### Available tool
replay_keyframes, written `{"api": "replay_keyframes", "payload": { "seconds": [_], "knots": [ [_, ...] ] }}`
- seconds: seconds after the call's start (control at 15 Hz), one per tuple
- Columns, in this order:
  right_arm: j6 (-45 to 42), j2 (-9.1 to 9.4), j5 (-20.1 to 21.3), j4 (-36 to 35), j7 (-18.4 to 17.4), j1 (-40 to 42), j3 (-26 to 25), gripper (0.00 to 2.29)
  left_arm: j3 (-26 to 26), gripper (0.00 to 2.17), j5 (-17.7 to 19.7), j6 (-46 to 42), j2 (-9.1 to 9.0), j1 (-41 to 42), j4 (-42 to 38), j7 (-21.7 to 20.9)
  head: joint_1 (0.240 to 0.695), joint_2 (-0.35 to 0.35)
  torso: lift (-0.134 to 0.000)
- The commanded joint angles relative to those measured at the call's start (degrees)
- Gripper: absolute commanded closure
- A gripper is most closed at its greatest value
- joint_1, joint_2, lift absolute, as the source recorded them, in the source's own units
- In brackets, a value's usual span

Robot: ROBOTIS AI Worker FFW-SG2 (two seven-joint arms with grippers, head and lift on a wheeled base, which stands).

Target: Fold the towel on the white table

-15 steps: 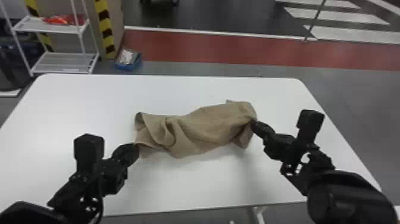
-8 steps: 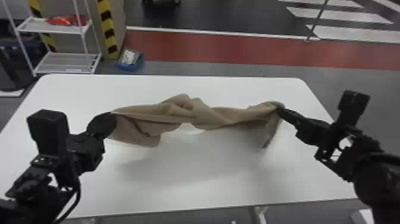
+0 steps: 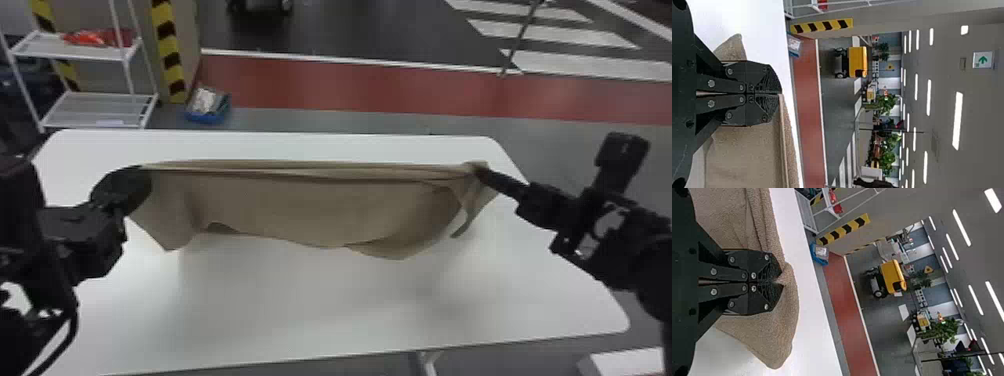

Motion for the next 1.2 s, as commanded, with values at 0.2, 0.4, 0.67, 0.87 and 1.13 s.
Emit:
{"api": "replay_keyframes", "payload": {
  "seconds": [0.2,0.4,0.67,0.87,1.13],
  "knots": [
    [0.06,0.58,1.96,7.43,-0.24,-8.92,6.15,1.93,-1.45,1.89,-1.19,-1.50,0.09,-4.65,5.49,0.78,0.667,-0.125,-0.120],
    [3.93,0.58,5.65,11.38,-0.24,-11.56,9.32,1.83,-1.72,1.89,-1.63,-2.56,0.09,-5.71,9.18,0.69,0.643,-0.084,-0.120],
    [-5.38,0.75,14.35,22.81,-0.41,-13.05,13.27,0.00,-3.47,1.89,-2.42,-3.96,0.00,-6.67,11.55,0.34,0.684,-0.070,-0.120],
    [-9.60,0.05,15.93,20.44,0.73,-7.34,11.69,0.06,-4.09,1.89,-3.04,-3.96,-0.08,-6.67,11.55,0.34,0.695,-0.098,-0.120],
    [-6.97,-0.74,14.79,8.83,3.45,2.59,7.82,0.10,-6.11,1.89,-4.80,-3.96,-0.87,-6.76,11.55,0.43,0.695,-0.129,-0.120]
  ]
}}
